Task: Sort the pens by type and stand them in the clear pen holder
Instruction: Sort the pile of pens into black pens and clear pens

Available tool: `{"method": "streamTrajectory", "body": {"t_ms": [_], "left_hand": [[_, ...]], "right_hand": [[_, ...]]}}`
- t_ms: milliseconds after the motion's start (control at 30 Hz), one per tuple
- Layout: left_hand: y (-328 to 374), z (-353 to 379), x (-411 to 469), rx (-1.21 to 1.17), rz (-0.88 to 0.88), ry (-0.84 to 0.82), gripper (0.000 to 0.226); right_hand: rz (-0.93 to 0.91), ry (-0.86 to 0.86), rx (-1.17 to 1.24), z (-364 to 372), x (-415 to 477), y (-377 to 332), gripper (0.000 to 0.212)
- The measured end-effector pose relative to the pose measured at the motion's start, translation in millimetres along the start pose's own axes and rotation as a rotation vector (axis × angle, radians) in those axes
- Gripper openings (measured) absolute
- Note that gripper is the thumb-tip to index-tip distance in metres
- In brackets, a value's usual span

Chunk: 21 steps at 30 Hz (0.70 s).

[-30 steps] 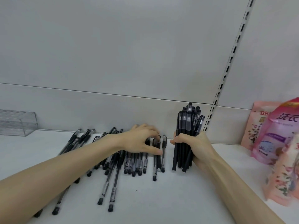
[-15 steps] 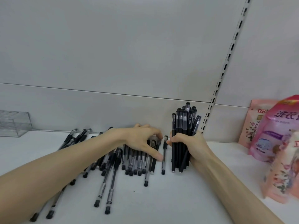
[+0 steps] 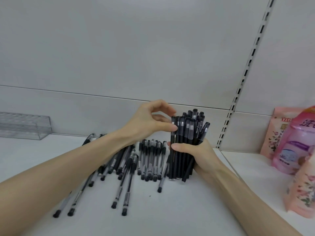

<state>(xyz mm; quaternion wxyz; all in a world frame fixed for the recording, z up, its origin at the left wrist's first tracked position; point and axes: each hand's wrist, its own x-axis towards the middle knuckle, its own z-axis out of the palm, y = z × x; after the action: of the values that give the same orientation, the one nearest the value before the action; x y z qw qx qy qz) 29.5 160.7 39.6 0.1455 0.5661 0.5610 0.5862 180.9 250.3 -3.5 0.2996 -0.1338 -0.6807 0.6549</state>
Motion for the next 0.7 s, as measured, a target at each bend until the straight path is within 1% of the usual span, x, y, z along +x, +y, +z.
{"method": "streamTrajectory", "body": {"t_ms": [67, 133, 167, 267, 333, 367, 433, 500, 600, 700], "left_hand": [[6, 0, -2, 0.006, 0.013, 0.025, 0.038], [11, -2, -7, -0.039, -0.016, 0.032, 0.045], [11, -2, -11, -0.058, -0.048, 0.018, 0.049], [19, 0, -23, -0.01, -0.148, -0.074, 0.064], [28, 4, -31, -0.046, -0.156, -0.114, 0.059], [34, 5, -35, -0.06, -0.129, -0.116, 0.056], [45, 6, -44, -0.045, -0.076, -0.086, 0.055], [52, 5, -55, -0.013, -0.035, -0.059, 0.056], [52, 6, -71, 0.032, -0.044, -0.02, 0.049], [51, 9, -78, 0.03, -0.037, 0.029, 0.048]], "right_hand": [[-0.011, -0.031, 0.017, 4, -2, -3, 0.028], [-0.017, -0.052, 0.022, 7, -3, -5, 0.029], [-0.022, -0.068, 0.033, 9, -4, -7, 0.031], [-0.054, -0.123, 0.021, 20, -7, -10, 0.031], [-0.096, -0.169, -0.01, 30, -10, -12, 0.03], [-0.126, -0.196, -0.026, 34, -12, -14, 0.027], [-0.185, -0.23, -0.057, 40, -16, -15, 0.019], [-0.207, -0.255, -0.093, 44, -23, -15, 0.015], [-0.201, -0.275, -0.14, 51, -32, -9, 0.017], [-0.192, -0.286, -0.154, 55, -34, -6, 0.022]]}}
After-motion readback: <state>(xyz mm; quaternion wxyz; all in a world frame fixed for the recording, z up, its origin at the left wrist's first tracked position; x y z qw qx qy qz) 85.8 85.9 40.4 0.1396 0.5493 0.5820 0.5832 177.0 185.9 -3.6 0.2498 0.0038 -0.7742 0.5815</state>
